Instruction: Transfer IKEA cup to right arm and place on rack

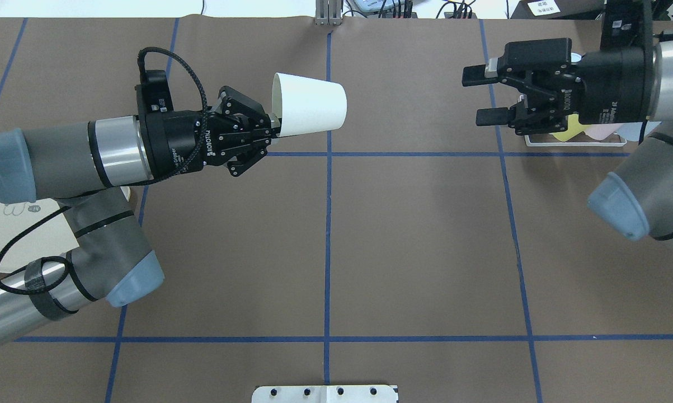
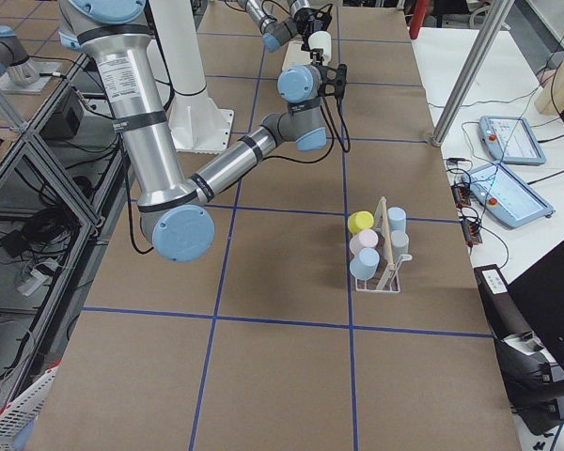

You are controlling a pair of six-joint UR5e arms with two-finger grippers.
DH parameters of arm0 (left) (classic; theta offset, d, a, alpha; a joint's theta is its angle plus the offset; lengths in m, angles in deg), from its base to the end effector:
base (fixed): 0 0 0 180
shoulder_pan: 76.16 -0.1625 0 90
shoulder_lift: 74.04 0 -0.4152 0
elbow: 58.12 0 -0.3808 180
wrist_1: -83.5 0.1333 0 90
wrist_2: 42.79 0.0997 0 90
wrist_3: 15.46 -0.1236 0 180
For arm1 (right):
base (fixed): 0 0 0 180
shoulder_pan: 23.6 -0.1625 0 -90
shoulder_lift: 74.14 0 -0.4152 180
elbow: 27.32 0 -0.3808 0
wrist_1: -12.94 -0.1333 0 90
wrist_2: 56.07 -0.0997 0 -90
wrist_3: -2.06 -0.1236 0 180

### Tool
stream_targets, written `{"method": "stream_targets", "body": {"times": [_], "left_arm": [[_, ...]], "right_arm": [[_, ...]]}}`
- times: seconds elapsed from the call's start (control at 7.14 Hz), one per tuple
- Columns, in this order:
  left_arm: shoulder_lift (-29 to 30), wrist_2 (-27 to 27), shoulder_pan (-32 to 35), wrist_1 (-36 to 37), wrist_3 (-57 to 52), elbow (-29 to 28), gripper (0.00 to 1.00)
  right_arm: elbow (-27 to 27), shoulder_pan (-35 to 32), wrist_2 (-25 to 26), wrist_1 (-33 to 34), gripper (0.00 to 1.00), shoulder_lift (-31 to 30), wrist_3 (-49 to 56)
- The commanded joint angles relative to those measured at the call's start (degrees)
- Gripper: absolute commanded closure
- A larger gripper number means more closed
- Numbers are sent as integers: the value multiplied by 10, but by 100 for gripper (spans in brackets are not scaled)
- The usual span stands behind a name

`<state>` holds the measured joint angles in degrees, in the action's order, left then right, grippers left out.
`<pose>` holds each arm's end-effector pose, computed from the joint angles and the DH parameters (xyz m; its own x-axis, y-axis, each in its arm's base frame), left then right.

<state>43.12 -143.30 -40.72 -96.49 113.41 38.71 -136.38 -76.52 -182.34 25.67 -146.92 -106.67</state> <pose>0.3841 -0.4093 0.1684 -0.6350 -0.3054 -0.7096 0.0622 0.8953 -0.4410 -0.2422 -0.4203 0.2025 -0.3297 -0.0069 0.9441 -0.2221 0.9725 -0.0705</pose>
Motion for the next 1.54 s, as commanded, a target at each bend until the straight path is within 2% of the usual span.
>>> {"method": "stream_targets", "body": {"times": [0.0,0.14,0.28,0.7,1.4], "left_arm": [[1,66,-41,-114,36,-18,100],[4,79,-48,-175,71,-38,100],[9,82,-49,-195,91,-42,100],[37,91,-57,-195,105,-43,100],[39,95,-86,-193,104,-44,100]], "right_arm": [[2,61,93,-64,2,40,-82],[16,69,102,-77,2,61,-89],[28,93,130,-111,2,67,-96],[32,126,168,-123,2,69,-99],[32,134,168,-121,3,77,-101]]}}
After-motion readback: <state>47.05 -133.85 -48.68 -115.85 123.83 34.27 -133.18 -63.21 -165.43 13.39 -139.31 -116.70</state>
